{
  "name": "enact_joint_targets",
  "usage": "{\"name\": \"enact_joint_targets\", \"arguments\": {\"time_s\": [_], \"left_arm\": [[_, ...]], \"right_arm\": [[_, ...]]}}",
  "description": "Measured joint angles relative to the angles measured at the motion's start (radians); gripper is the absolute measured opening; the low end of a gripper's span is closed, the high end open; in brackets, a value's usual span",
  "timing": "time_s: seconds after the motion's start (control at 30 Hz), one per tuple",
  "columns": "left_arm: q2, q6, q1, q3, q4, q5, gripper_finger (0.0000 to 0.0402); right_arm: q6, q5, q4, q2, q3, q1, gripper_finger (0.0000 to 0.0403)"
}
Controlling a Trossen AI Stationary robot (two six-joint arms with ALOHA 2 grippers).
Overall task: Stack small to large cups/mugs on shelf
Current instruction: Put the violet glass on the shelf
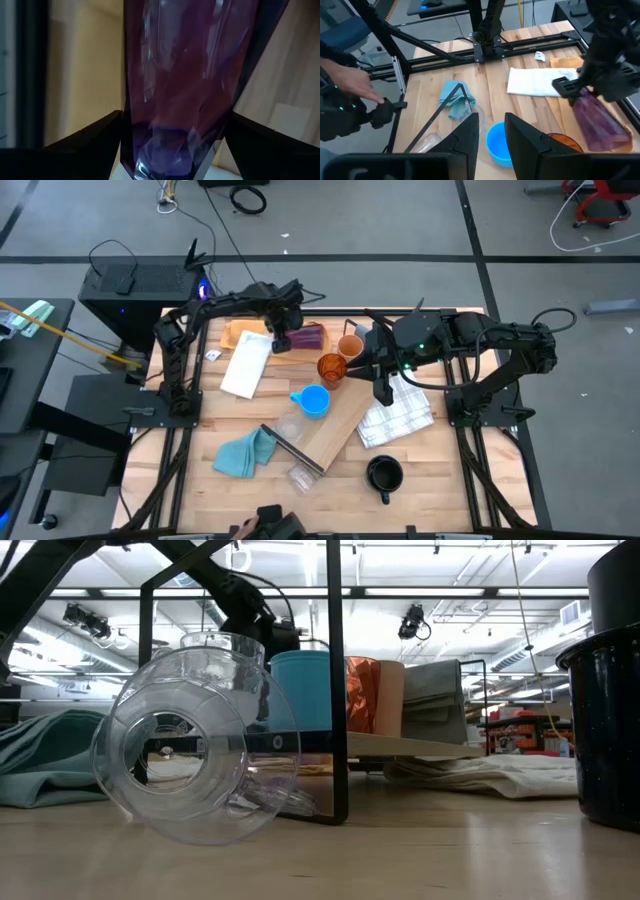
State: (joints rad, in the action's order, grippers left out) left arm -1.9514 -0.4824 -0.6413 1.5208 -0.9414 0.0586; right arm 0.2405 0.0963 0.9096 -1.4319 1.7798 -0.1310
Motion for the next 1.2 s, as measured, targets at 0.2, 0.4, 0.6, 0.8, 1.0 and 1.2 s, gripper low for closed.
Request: {"name": "enact_joint_targets", "arguments": {"time_s": [0.2, 0.4, 0.6, 0.8, 1.0, 1.2], "left_arm": [[0.002, -0.001, -0.005, 0.124, -0.063, -0.001, 0.0326], [0.002, -0.005, -0.018, 0.284, -0.128, -0.002, 0.0326], [0.003, -0.008, -0.029, 0.438, -0.196, -0.018, 0.0325], [0.003, 0.055, -0.03, 0.555, -0.217, -0.012, 0.0325], [0.003, 0.136, -0.016, 0.657, -0.199, 0.061, 0.0324], [0.005, 0.235, 0.004, 0.744, -0.144, 0.176, 0.0324]], "right_arm": [[0.003, 0.0, 0.017, 0.0, 0.0, 0.0, 0.01], [-0.002, 0.0, 0.028, 0.0, 0.0, 0.0, 0.01], [-0.008, 0.0, 0.04, 0.0, 0.0, 0.0, 0.01], [-0.008, 0.022, 0.108, 0.004, 0.0, 0.0, 0.01], [-0.008, 0.067, 0.222, 0.038, 0.001, 0.0, 0.01], [0.017, 0.16, 0.282, 0.133, 0.002, 0.0, 0.01]]}}
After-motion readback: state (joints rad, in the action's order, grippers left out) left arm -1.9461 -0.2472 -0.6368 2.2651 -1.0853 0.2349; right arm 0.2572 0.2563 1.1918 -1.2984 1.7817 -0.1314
